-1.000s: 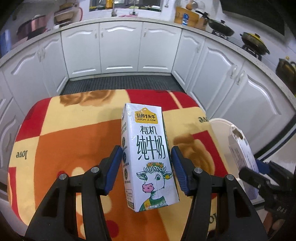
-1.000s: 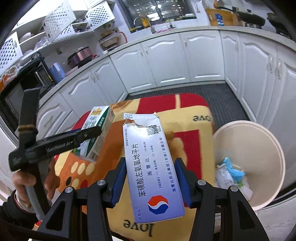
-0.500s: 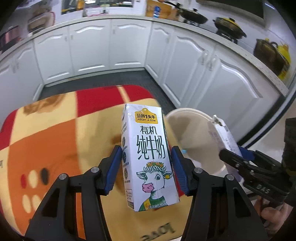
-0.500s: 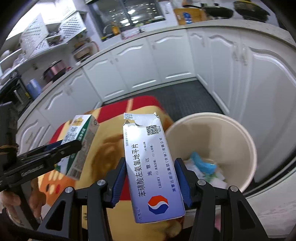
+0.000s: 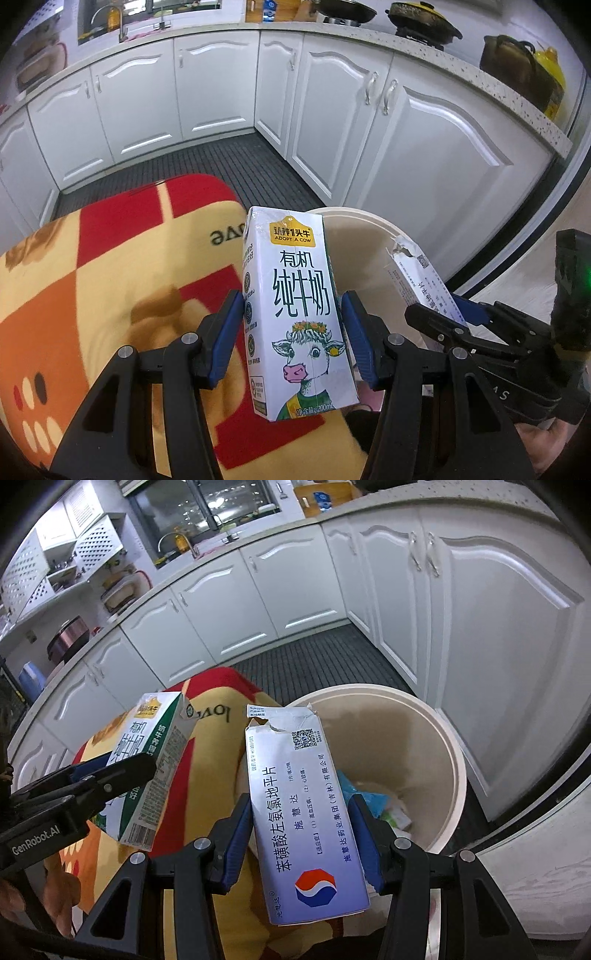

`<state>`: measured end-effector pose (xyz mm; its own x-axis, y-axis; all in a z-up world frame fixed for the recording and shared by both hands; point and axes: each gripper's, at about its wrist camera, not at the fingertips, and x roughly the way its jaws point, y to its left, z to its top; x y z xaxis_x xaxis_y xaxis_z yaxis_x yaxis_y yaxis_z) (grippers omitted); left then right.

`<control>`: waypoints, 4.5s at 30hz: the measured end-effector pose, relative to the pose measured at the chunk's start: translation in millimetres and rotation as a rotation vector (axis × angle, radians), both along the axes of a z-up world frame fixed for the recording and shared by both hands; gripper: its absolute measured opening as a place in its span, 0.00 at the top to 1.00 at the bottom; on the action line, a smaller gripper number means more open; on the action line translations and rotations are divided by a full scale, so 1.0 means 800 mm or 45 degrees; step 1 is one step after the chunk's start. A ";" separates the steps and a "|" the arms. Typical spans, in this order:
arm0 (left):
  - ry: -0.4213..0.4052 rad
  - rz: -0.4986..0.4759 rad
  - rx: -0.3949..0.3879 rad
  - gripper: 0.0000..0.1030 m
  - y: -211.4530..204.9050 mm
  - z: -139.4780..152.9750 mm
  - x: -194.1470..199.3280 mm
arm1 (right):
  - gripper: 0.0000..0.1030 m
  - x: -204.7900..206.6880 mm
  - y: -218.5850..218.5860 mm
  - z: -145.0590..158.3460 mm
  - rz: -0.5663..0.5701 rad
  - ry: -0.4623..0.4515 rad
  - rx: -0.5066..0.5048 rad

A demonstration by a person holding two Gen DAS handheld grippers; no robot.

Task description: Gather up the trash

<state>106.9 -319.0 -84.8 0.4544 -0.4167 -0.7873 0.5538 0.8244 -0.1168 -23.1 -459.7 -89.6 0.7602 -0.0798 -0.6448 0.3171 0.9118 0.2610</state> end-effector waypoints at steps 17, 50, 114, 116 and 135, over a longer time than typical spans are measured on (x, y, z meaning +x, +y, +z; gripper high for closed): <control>0.117 -0.006 -0.055 0.47 -0.045 -0.030 0.033 | 0.50 0.019 -0.039 -0.013 -0.081 -0.002 0.046; -0.182 0.171 -0.126 0.25 0.066 0.037 -0.047 | 0.24 -0.039 0.064 0.032 -0.139 -0.112 -0.194; -0.544 0.352 -0.224 0.25 0.144 0.109 -0.131 | 0.13 -0.111 0.168 0.125 -0.214 -0.428 -0.472; -0.544 0.353 -0.222 0.25 0.144 0.109 -0.131 | 0.13 -0.111 0.169 0.125 -0.215 -0.429 -0.469; -0.536 0.379 -0.198 0.25 0.152 0.102 -0.123 | 0.12 -0.101 0.170 0.125 -0.195 -0.407 -0.472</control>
<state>8.8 -197.3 -3.0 0.8335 -0.3191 -0.4511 0.3242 0.9435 -0.0683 -103.6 -323.7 10.2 0.8765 -0.3849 -0.2892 0.4115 0.9108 0.0347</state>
